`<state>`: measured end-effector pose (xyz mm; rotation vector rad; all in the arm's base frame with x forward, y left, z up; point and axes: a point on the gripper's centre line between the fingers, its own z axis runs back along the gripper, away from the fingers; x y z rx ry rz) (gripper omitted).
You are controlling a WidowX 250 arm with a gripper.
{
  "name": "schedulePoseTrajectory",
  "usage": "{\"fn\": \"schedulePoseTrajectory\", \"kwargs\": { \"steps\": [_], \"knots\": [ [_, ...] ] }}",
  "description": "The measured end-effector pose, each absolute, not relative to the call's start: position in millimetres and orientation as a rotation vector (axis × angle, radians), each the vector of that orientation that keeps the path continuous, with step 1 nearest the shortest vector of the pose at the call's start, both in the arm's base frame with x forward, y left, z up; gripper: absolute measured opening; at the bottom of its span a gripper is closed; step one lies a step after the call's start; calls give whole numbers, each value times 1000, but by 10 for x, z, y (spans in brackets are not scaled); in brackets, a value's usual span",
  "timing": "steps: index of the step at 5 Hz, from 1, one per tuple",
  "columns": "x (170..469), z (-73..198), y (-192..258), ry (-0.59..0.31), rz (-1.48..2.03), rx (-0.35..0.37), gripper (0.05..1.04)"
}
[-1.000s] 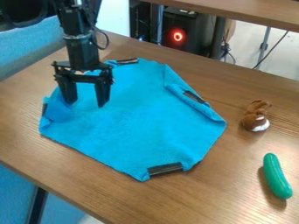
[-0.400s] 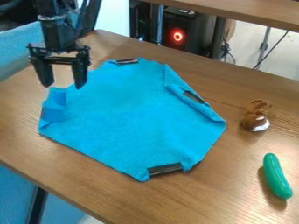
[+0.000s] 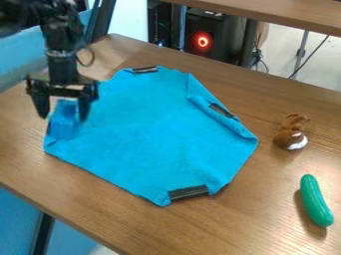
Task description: Pick the blue figure on the left edge of the cloth
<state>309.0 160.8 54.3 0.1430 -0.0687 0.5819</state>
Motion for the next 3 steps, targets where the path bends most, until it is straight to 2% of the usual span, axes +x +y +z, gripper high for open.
{"fn": "schedulePoseTrajectory", "kwargs": {
  "steps": [1, 3],
  "knots": [
    [3101, 514, 1565, -75, 574, 142, 976],
    [3083, 529, 1433, -23, 536, 66, 404]
  ]
}}
